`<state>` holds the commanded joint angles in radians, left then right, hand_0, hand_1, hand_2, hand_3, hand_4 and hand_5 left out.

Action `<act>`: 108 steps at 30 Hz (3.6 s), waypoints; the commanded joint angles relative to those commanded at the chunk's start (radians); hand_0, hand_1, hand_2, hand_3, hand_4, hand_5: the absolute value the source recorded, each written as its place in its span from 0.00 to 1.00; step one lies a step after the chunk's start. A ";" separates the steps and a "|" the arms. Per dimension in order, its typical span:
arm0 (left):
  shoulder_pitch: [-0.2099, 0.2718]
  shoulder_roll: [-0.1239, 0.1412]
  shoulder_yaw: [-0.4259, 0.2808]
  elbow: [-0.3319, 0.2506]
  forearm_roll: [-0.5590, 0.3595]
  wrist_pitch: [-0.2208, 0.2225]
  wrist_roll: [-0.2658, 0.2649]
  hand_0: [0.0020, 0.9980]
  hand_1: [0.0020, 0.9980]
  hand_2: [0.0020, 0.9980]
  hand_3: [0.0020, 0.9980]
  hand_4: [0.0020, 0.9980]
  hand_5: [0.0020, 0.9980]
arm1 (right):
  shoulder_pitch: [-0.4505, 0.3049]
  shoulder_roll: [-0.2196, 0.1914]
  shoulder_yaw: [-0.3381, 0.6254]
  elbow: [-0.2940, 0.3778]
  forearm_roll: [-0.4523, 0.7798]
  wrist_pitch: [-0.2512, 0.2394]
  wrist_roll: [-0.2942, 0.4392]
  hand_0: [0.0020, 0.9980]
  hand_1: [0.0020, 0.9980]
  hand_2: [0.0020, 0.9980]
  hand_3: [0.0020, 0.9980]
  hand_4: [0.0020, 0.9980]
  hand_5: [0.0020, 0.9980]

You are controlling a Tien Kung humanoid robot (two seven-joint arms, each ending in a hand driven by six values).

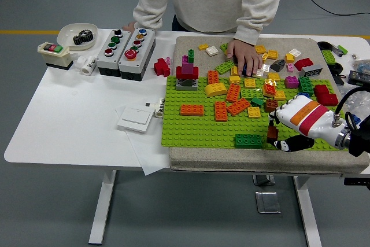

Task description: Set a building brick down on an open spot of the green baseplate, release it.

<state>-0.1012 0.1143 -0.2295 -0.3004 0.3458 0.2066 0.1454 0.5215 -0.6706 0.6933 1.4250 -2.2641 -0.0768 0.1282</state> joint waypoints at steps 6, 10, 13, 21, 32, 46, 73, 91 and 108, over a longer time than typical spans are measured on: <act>0.002 0.000 -0.005 0.000 0.008 0.000 0.002 0.75 0.76 0.80 0.69 0.78 0.74 | 0.004 0.016 -0.007 -0.027 0.000 0.005 -0.004 0.24 0.40 0.51 0.53 0.68 0.55; 0.002 0.000 -0.006 0.000 0.011 -0.001 0.003 0.75 0.77 0.80 0.69 0.78 0.74 | 0.012 0.032 -0.011 -0.045 0.003 0.006 -0.005 0.24 0.40 0.51 0.53 0.68 0.55; 0.001 -0.001 -0.004 -0.001 0.008 -0.001 0.001 0.75 0.77 0.80 0.69 0.78 0.74 | 0.023 0.043 -0.017 -0.060 0.003 0.007 -0.006 0.24 0.40 0.51 0.53 0.68 0.55; -0.003 0.000 0.004 -0.001 -0.005 0.001 -0.004 0.75 0.77 0.80 0.69 0.79 0.75 | 0.038 0.054 -0.022 -0.076 0.003 0.006 -0.007 0.24 0.40 0.51 0.53 0.68 0.55; -0.004 0.000 0.005 -0.001 -0.008 0.000 -0.003 0.75 0.76 0.79 0.69 0.79 0.75 | 0.052 0.062 -0.039 -0.071 0.004 0.006 -0.009 0.24 0.40 0.51 0.53 0.68 0.55; -0.006 0.000 0.007 -0.001 -0.012 0.001 -0.005 0.75 0.76 0.79 0.69 0.79 0.75 | 0.060 0.064 -0.048 -0.070 0.001 0.008 -0.008 0.24 0.40 0.51 0.53 0.69 0.55; -0.010 0.002 0.010 -0.004 -0.014 0.002 -0.006 0.75 0.76 0.79 0.69 0.79 0.75 | 0.097 0.116 -0.099 -0.113 0.000 0.007 -0.003 0.24 0.40 0.51 0.53 0.70 0.56; -0.011 0.002 0.007 -0.004 -0.009 0.002 -0.003 0.75 0.76 0.79 0.68 0.79 0.75 | 0.109 0.136 -0.117 -0.145 -0.003 0.008 0.000 0.24 0.40 0.51 0.53 0.70 0.56; -0.007 0.002 -0.005 -0.003 0.011 0.000 0.005 0.76 0.76 0.79 0.69 0.79 0.75 | 0.111 0.138 -0.126 -0.155 -0.001 0.017 0.009 0.24 0.41 0.51 0.53 0.71 0.56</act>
<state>-0.1079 0.1168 -0.2344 -0.3037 0.3567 0.2068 0.1508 0.6321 -0.5327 0.5677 1.2702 -2.2648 -0.0602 0.1371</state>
